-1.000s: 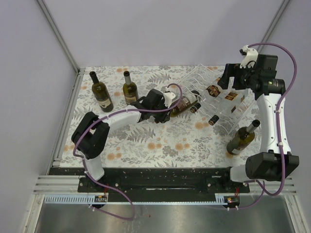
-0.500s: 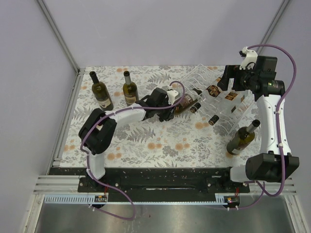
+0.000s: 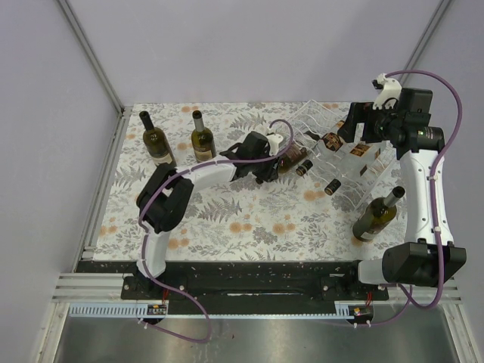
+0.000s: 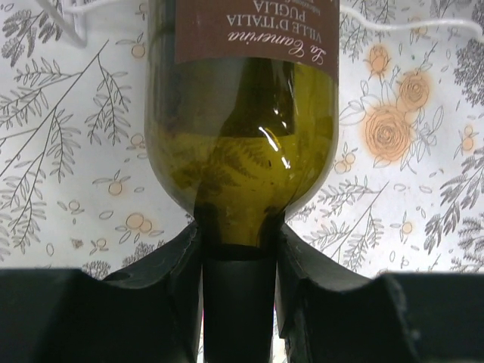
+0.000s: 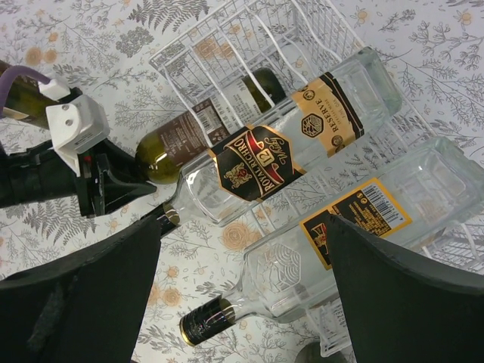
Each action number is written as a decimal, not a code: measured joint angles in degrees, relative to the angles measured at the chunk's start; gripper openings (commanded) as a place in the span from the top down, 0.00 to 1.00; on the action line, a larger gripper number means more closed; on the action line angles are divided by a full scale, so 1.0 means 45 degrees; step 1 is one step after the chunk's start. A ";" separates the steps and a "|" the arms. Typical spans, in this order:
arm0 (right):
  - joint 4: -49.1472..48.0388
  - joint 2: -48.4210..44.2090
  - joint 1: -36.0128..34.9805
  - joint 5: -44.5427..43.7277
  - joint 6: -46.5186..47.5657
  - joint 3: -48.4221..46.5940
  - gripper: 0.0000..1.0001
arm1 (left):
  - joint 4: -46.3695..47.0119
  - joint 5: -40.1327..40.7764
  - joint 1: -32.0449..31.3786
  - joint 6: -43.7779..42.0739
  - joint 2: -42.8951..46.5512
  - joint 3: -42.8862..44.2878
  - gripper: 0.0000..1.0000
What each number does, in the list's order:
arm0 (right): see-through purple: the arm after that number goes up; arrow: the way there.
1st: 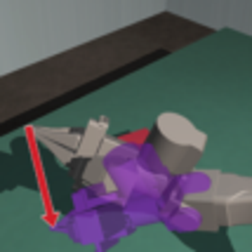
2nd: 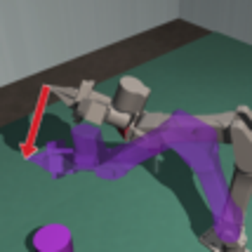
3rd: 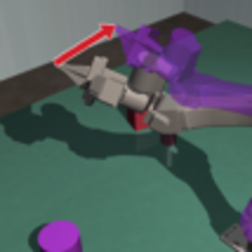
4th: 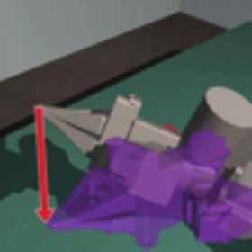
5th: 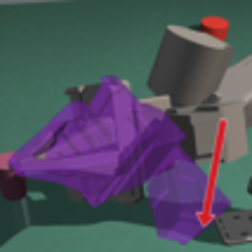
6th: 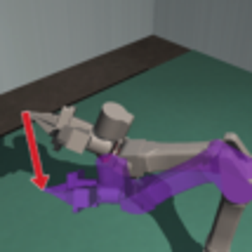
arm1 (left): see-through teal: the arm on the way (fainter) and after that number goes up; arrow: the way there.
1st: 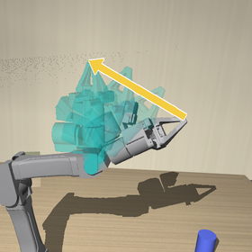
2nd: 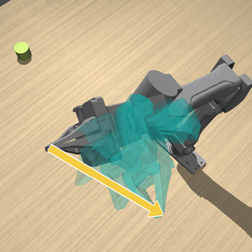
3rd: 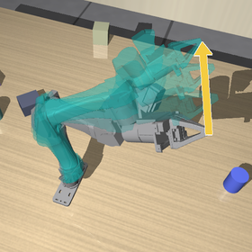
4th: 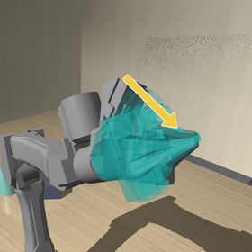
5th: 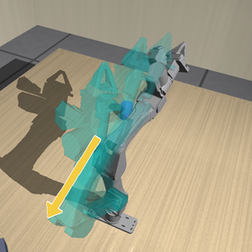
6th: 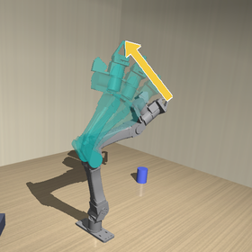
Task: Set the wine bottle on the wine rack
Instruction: Place the wine bottle in the wine rack.
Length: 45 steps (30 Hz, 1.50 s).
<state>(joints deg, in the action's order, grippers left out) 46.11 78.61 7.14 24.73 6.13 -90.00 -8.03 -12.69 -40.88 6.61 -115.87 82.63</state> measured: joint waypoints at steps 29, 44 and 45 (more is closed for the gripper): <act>-0.0112 -0.0238 0.0024 0.0350 0.0053 0.0690 0.02 | 0.0185 -0.0272 -0.0044 0.1132 -0.2327 0.3055 0.29; -0.0102 -0.0563 0.0039 0.0432 0.0117 0.0816 0.02 | 0.0034 -0.0214 0.0005 0.0923 -0.2628 0.3963 0.13; -0.0102 -0.0602 0.0039 0.0432 0.0121 0.0835 0.02 | 0.0049 -0.0214 0.0019 0.0884 -0.2613 0.3925 0.11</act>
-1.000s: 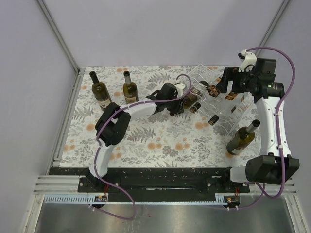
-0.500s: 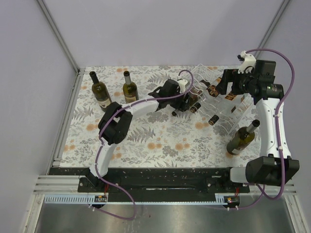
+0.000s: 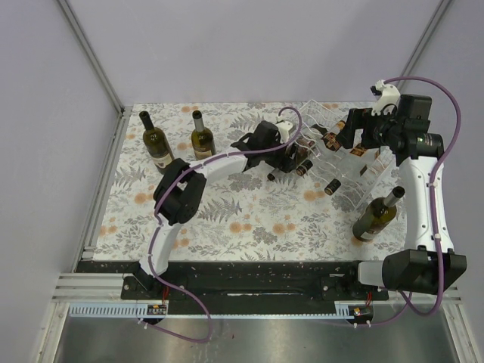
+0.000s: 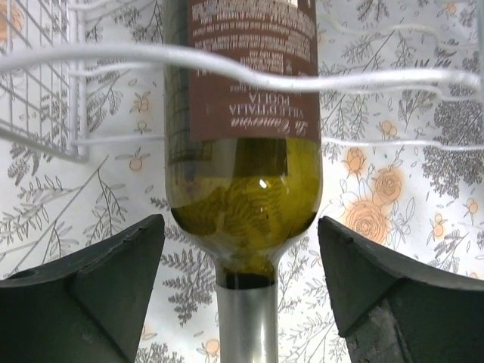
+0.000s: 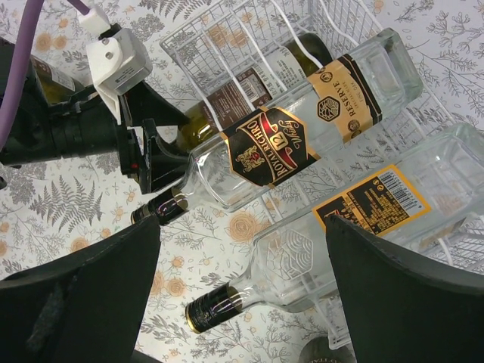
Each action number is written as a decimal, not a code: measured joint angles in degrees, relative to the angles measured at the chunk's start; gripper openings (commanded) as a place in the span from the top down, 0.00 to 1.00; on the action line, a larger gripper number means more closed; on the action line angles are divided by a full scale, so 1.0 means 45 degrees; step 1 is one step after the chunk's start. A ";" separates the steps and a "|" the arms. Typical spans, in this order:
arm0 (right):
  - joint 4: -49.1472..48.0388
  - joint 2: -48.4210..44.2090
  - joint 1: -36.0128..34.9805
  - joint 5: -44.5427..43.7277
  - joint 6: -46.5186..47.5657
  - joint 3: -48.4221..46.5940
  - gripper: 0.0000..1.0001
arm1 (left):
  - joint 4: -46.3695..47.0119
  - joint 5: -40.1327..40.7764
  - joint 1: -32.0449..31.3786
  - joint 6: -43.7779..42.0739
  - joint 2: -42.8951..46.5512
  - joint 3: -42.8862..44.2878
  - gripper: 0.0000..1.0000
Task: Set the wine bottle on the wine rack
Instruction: Place the wine bottle in the wine rack.
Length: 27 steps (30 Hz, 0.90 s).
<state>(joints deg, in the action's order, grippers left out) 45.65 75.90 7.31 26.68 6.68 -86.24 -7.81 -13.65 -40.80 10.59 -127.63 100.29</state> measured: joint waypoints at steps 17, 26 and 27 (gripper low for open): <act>0.0024 -0.0296 0.0000 0.0306 0.0170 0.0267 0.02 | -0.1258 -0.0554 0.0500 -0.1175 0.4600 -0.3424 0.07; -0.0005 -0.1073 0.0000 0.0937 0.0461 0.0763 0.01 | -0.5017 -0.0486 0.0607 -0.5183 0.8374 -0.3672 0.06; -0.0141 -0.1224 0.0000 0.1039 0.0389 0.0874 0.00 | -0.5615 -0.0471 0.0607 -0.5785 0.8816 -0.3633 0.06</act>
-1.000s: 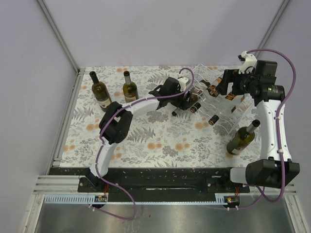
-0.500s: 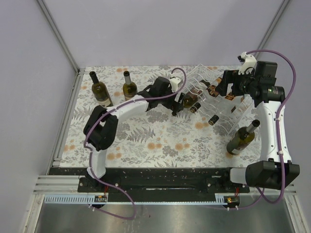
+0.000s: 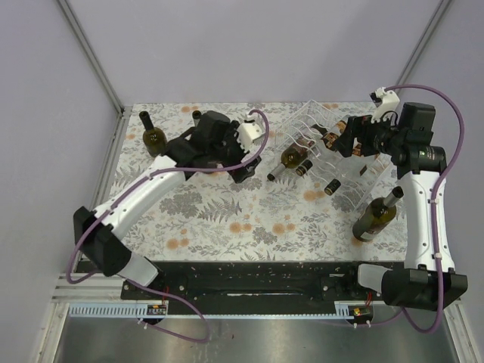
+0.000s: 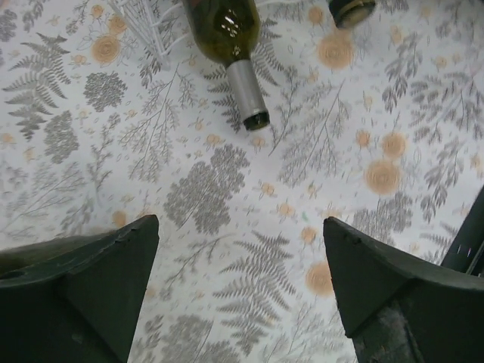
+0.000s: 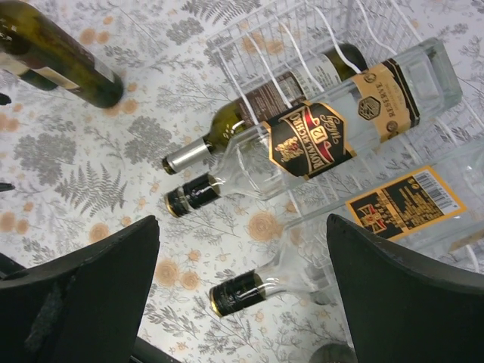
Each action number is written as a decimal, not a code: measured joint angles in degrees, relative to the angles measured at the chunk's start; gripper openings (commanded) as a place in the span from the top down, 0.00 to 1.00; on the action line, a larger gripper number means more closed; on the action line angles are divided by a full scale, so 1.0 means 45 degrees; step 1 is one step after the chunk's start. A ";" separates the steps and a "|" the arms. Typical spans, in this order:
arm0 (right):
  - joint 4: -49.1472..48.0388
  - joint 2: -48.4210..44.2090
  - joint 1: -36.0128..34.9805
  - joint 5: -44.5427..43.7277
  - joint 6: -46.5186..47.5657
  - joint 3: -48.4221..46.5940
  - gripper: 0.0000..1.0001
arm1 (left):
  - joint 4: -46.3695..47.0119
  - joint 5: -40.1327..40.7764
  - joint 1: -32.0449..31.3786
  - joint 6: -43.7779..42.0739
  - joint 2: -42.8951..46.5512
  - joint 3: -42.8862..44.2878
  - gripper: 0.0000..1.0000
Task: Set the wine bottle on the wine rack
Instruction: Place the wine bottle in the wine rack.
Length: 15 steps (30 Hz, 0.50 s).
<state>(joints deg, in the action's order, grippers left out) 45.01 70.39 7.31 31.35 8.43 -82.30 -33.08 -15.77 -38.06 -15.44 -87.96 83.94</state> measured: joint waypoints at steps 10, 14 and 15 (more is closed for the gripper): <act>-0.1112 -0.0437 0.0000 0.1457 -0.0889 0.0316 0.00 | -0.5017 0.1685 -0.0005 -0.5406 0.1394 0.2909 0.06; -0.1428 -0.0491 0.0000 0.2040 -0.0835 0.0544 0.01 | -0.6188 0.3099 0.0053 -0.7412 0.1360 0.3551 0.06; -0.1477 -0.0491 0.0000 0.2210 -0.0831 0.0597 0.00 | -0.6445 0.3347 0.0136 -0.7708 0.1316 0.3745 0.06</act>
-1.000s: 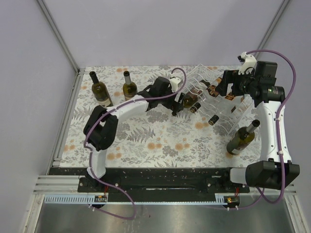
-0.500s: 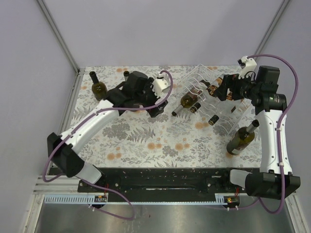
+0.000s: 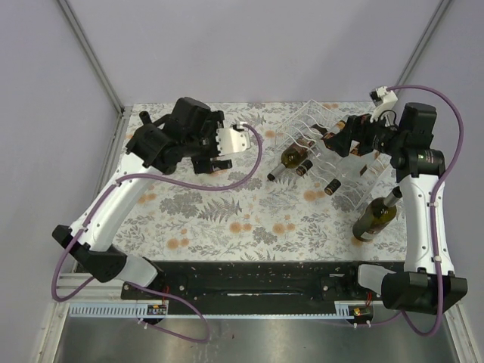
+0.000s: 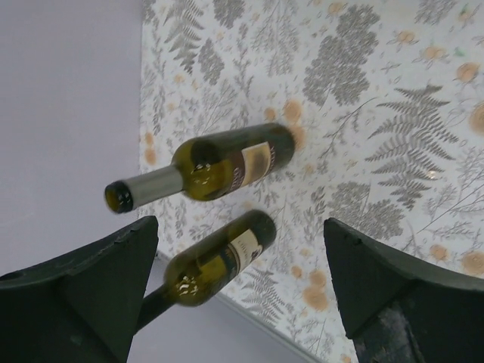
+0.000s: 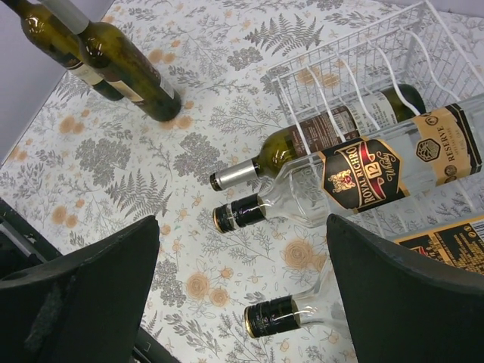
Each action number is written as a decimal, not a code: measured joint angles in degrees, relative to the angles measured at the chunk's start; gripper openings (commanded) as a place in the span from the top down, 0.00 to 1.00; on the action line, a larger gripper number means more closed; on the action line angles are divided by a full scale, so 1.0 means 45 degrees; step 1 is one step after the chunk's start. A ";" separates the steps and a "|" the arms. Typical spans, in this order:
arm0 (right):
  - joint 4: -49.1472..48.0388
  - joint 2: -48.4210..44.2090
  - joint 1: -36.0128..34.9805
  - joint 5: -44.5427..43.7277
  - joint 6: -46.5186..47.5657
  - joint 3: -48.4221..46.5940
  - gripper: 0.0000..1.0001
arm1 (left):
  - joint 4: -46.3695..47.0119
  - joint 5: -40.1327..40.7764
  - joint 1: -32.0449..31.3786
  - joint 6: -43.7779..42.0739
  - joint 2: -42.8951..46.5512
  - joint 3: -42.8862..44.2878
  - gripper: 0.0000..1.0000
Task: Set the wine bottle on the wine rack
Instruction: Place the wine bottle in the wine rack, then pick up the wine bottle from the center of the board.
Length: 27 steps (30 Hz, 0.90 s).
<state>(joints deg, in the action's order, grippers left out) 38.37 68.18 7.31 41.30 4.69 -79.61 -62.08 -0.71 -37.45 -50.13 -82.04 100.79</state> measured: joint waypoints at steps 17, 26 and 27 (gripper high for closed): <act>-0.0476 0.0005 0.0000 0.1423 0.0029 0.0544 0.01 | 0.0505 -0.0131 0.3876 0.3993 -0.3123 0.3798 0.04; -0.0563 0.0005 0.0000 0.1715 -0.0039 0.0544 0.01 | 0.0777 -0.1161 0.4945 0.6305 -0.5683 0.5911 0.08; -0.0563 0.0005 0.0000 0.1715 -0.0019 0.0544 0.01 | 0.0763 -0.1292 0.5022 0.6489 -0.5814 0.5911 0.09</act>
<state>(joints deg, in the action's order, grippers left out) 35.83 68.20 7.31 49.01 4.60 -77.17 -58.65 -6.52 -14.85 -20.93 -108.20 127.39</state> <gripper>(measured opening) 0.993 0.943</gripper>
